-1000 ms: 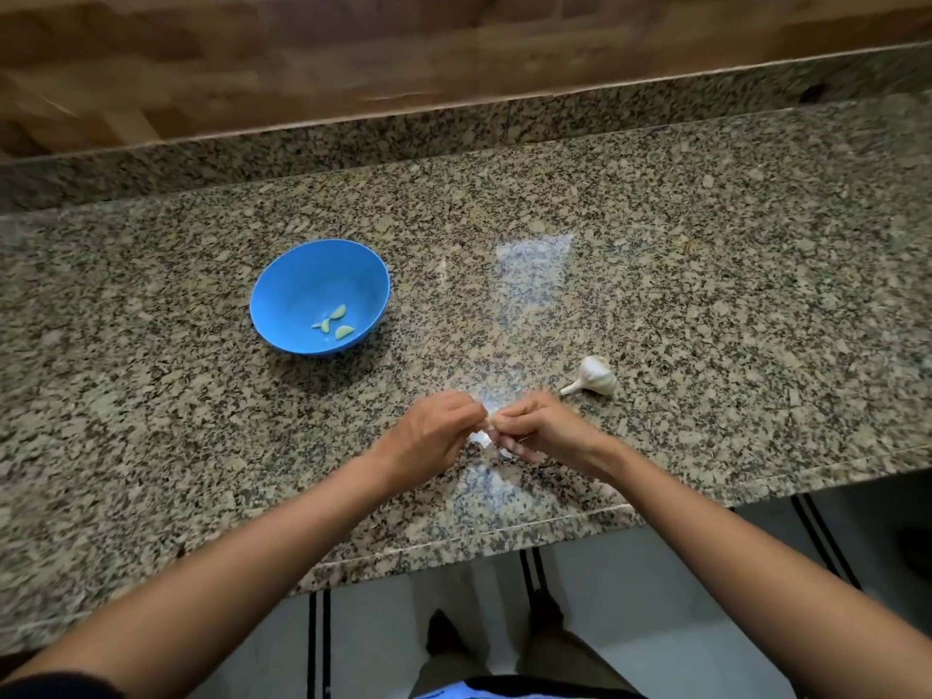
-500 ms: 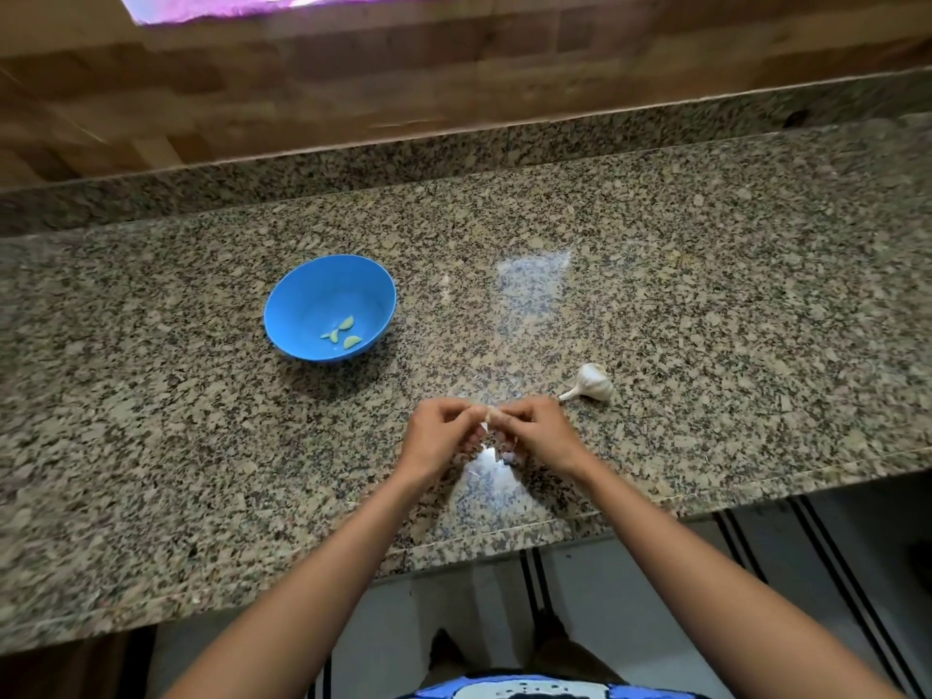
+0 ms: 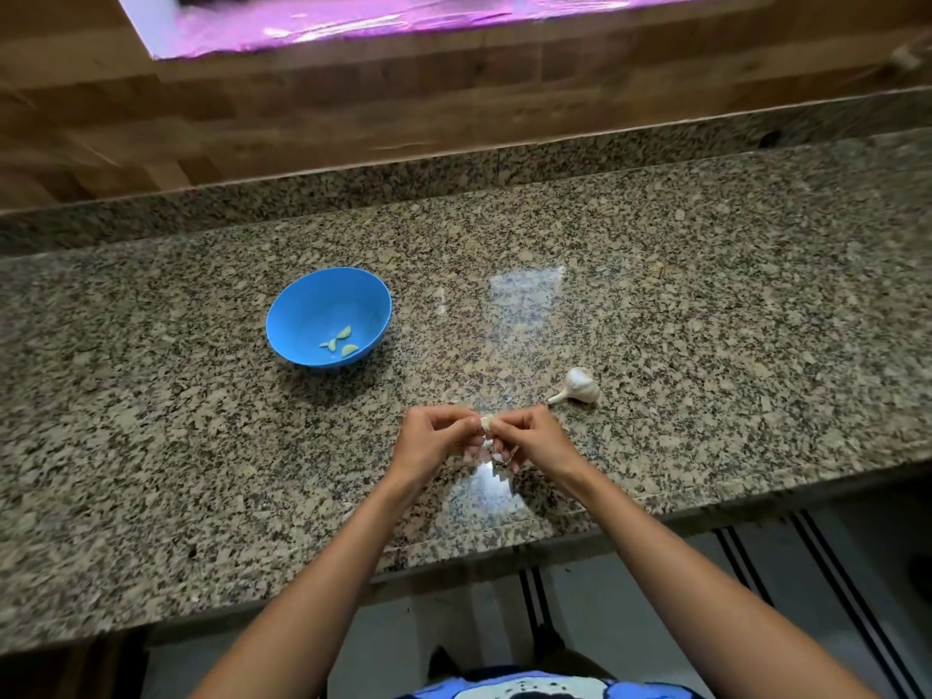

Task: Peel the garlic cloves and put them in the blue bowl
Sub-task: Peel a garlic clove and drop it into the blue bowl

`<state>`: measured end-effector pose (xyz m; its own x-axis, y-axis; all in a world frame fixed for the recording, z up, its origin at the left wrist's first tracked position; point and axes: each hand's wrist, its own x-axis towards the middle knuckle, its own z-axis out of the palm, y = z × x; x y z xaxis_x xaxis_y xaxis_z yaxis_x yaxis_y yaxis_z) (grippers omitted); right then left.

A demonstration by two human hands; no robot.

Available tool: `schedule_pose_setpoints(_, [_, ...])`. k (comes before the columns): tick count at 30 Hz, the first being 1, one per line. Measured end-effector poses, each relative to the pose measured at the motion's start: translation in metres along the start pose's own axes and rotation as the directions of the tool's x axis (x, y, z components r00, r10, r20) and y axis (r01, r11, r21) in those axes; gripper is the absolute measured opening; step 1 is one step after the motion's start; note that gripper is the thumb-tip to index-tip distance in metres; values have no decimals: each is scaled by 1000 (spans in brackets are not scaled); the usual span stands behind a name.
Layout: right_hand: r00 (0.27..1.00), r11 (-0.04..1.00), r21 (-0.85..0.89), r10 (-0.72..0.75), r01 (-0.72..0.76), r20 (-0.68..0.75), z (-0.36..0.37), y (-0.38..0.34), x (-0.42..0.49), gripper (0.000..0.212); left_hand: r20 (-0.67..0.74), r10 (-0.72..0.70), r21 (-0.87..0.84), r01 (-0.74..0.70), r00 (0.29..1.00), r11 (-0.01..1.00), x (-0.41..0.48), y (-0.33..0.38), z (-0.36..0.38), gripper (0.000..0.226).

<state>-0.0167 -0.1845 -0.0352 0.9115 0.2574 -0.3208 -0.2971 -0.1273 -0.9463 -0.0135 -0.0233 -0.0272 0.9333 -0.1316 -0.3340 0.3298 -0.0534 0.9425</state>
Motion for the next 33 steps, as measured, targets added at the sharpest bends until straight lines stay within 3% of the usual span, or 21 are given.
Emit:
schedule_pose_setpoints(4, [999, 996, 77, 32, -34, 30, -3, -1, -3, 20, 34, 38, 48, -40, 999, 998, 0, 1, -1, 12])
schedule_pose_setpoints(6, [996, 982, 169, 79, -86, 50, -4, -1, -3, 22, 40, 127, 206, -132, 991, 970, 1, 2, 0, 12])
schedule_pose_setpoints(9, [993, 970, 215, 110, -117, 44, -4, 0, -4, 24, 96, 311, 583, -306, 946, 753, -1, 2, 4, 11])
schedule_pose_setpoints(12, [994, 966, 235, 107, -111, 31, -4, 0, -6, 23, 169, 430, 685, -419, 887, 596, -3, 1, 8, 14])
schedule_pose_setpoints(14, [993, 952, 282, 115, -117, 24, -5, 0, -8, 23, 167, 471, 698, -441, 866, 564, -2, -2, 10, 14])
schedule_pose_setpoints(17, [994, 958, 268, 96, -107, 51, -5, -2, -10, 23, 126, 451, 678, -408, 884, 611, -3, -5, 12, 15])
schedule_pose_setpoints(19, [994, 962, 255, 80, -98, 80, -4, -3, -11, 23, 46, 379, 610, -327, 924, 722, -4, -4, 13, 15])
schedule_pose_setpoints(22, [994, 957, 278, 56, -79, 91, -5, -5, -12, 24, -48, 155, 194, -143, 987, 971, -5, 5, 15, 13])
schedule_pose_setpoints(24, [993, 943, 323, 47, -79, 106, -4, -7, -13, 24, -35, 23, -59, -25, 999, 998, -6, 9, 13, 11])
schedule_pose_setpoints(26, [992, 912, 397, 60, -99, 109, -4, -9, -12, 23, -27, -38, -177, 33, 999, 984, -6, 8, 9, 12])
schedule_pose_setpoints(28, [994, 934, 345, 71, -97, 86, -5, -7, -10, 22, -31, -54, -152, 49, 998, 987, -7, 5, 6, 11])
schedule_pose_setpoints(31, [998, 995, 77, 57, -58, 19, -2, 2, -8, 22, -107, -28, 119, 41, 994, 992, -6, -5, 3, 17])
schedule_pose_setpoints(33, [999, 998, -35, 44, -44, -23, 3, 9, -8, 23, -140, -50, 40, 56, 989, 998, -7, -7, 5, 22])
